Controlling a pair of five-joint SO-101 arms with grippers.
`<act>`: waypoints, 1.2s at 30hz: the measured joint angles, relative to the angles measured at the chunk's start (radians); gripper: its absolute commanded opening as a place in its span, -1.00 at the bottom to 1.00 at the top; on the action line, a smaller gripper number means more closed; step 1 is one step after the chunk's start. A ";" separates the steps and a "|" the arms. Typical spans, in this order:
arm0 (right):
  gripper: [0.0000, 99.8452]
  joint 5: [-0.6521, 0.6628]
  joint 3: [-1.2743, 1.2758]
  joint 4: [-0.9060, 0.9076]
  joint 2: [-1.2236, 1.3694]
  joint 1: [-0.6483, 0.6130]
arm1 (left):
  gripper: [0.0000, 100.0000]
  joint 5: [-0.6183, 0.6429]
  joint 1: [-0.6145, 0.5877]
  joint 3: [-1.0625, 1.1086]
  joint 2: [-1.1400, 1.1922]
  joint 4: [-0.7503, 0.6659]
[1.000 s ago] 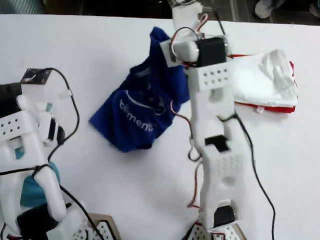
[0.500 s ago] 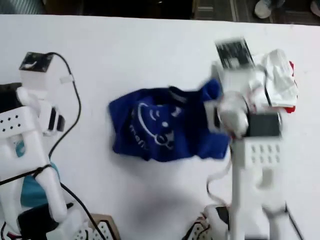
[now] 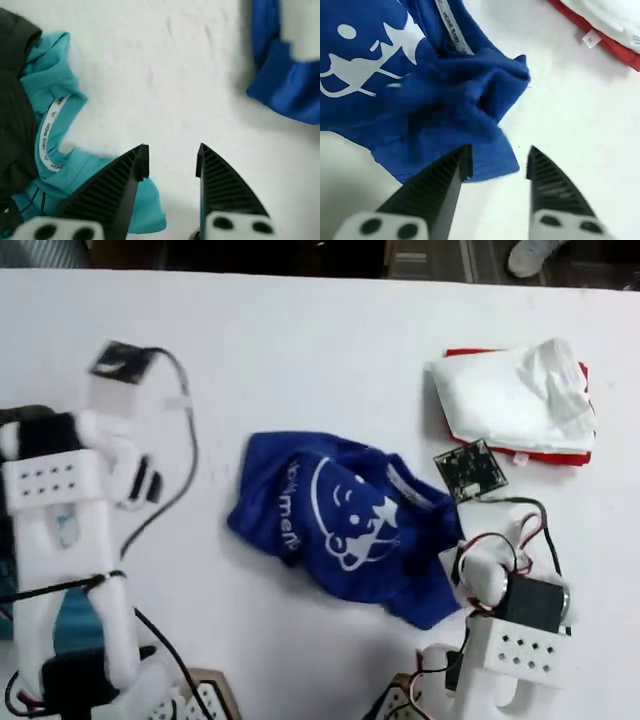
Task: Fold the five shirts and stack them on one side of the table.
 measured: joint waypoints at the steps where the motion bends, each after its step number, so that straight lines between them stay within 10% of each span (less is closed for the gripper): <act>1: -0.54 0.000 -0.005 0.000 -0.006 0.012 | -0.64 0.006 0.034 0.005 0.000 0.000; 12: -0.56 0.000 -0.209 -0.006 -0.021 0.114 | -0.52 0.198 0.428 0.158 0.000 -0.218; 24: -0.56 0.000 -0.209 0.043 -0.025 0.166 | -0.52 0.157 0.397 0.431 0.138 -0.674; 30: -0.56 0.000 -0.209 0.048 -0.025 0.206 | -0.98 0.147 0.400 0.290 0.362 -0.588; 36: -0.56 0.000 -0.209 0.012 -0.025 0.207 | -0.94 0.147 0.407 0.107 0.419 -0.292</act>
